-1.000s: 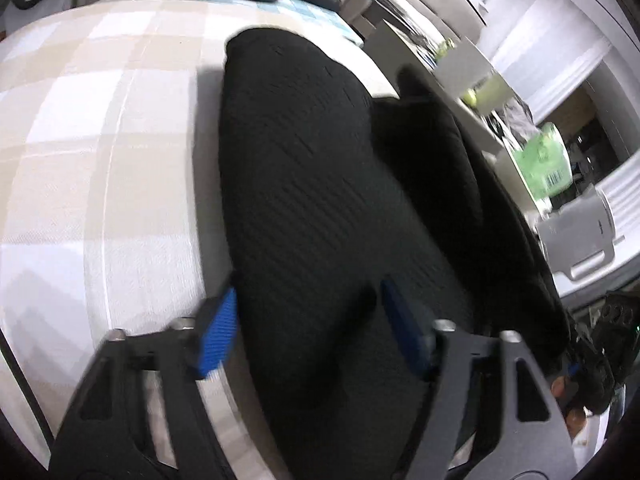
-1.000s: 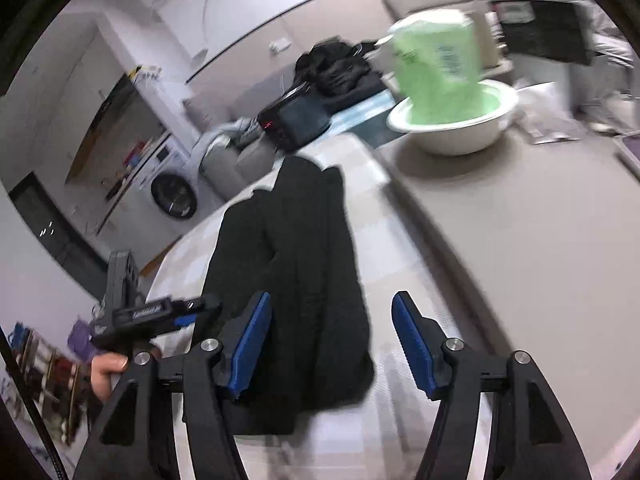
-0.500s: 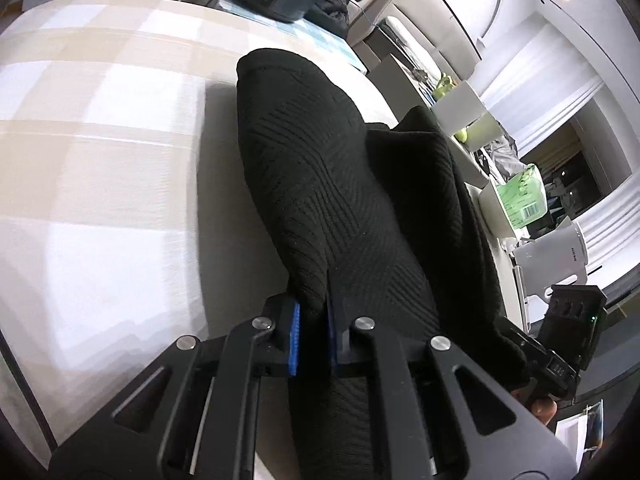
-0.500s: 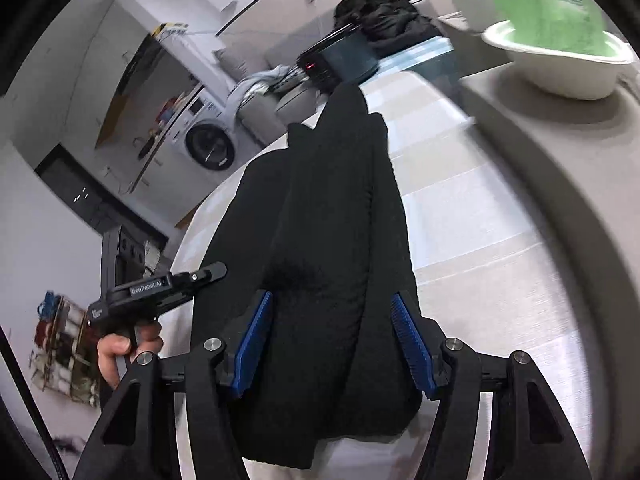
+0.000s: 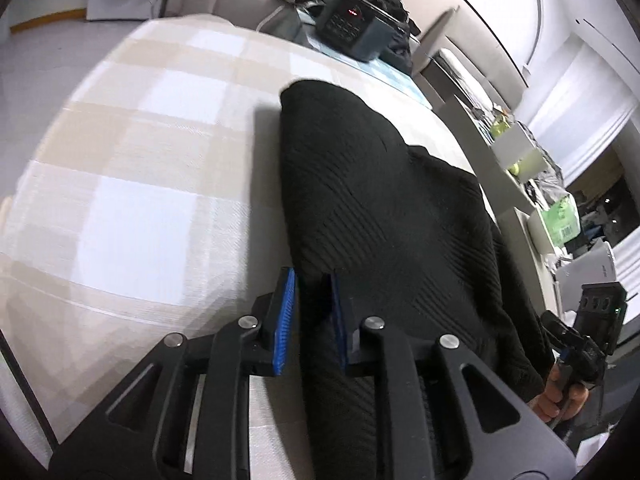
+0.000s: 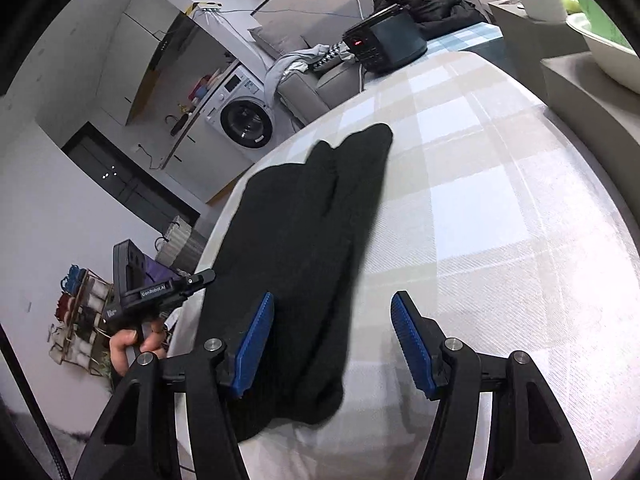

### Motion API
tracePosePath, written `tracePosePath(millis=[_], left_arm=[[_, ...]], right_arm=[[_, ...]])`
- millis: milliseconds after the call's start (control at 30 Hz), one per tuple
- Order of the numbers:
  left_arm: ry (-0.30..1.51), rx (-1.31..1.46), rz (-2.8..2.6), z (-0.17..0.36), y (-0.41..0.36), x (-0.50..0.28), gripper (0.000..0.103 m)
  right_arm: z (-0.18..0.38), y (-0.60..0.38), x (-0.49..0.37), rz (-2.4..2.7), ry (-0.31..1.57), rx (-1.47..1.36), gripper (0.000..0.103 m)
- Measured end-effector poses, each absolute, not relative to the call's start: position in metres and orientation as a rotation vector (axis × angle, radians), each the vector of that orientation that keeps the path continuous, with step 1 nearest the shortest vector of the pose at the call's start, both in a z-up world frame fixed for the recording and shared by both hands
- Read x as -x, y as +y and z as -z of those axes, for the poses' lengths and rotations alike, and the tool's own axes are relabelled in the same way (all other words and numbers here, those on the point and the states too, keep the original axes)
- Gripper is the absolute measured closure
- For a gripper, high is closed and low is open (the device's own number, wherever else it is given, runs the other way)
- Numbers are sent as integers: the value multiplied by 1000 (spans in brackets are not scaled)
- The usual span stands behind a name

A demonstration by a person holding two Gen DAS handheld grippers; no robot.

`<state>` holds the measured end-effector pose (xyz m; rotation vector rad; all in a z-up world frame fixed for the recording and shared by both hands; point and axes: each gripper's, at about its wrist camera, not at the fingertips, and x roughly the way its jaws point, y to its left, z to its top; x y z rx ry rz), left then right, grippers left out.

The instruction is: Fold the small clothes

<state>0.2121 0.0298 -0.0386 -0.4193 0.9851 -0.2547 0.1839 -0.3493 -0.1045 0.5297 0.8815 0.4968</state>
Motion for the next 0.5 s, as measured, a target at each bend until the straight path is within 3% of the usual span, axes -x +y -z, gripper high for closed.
tracePosePath(millis=[67, 433, 467, 500], left_arm=[[985, 432, 256, 37, 31, -208, 76], [1012, 392, 289, 40, 17, -172, 72], [1012, 391, 294, 40, 16, -168, 72], [1014, 387, 298, 40, 15, -164, 72]], right_arm=[[107, -345, -187, -516, 896, -531, 40], [107, -298, -198, -519, 975, -356, 40], [110, -294, -200, -508, 992, -328, 42], [117, -287, -201, -491, 1023, -279, 56]])
